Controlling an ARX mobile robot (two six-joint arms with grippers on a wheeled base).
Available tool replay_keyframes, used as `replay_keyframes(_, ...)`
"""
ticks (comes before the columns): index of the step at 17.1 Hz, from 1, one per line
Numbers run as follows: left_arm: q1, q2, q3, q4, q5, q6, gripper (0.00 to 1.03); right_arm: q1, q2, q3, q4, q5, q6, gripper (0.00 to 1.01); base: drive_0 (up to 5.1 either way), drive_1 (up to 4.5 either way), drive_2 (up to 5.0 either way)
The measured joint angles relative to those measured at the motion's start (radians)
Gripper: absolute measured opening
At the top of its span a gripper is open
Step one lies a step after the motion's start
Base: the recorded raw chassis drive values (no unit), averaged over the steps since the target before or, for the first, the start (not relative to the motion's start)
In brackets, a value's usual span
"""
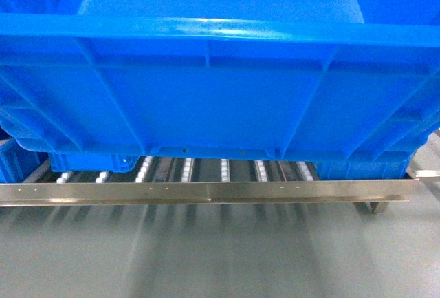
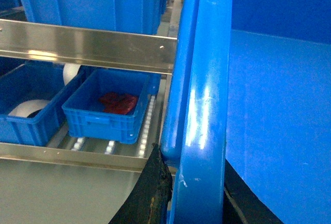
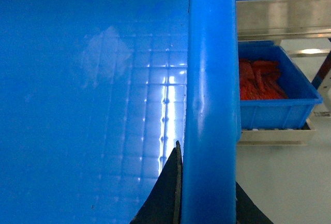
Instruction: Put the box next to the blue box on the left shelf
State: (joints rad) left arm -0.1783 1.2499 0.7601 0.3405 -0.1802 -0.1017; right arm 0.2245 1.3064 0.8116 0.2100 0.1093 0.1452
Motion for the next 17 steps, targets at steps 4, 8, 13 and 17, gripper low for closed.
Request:
replay_keyframes(4,0.003,-0.002,0.0,0.003,0.002,0.0,0.14,-0.003,0.001,0.0,-0.004,0.0,0.004,0.08,-0.1,-0.08,-0.1)
replay_keyframes(8,0.002,-0.002,0.0,0.003,0.002,0.0,0.14,-0.003,0.001,0.0,-0.003,0.0,0.003,0.08,0.0,0.0,0.0)
replay_keyframes(13,0.002,-0.002,0.0,0.006,0.002,0.0,0.14,-0.003,0.0,0.0,0.0,0.0,0.003,0.08,0.0,0.0,0.0)
replay_keyframes(17,0.002,-0.002,0.0,0.005,0.002,0.0,0.14,-0.003,0.0,0.0,-0.002,0.0,0.003,0.08,0.0,0.0,0.0)
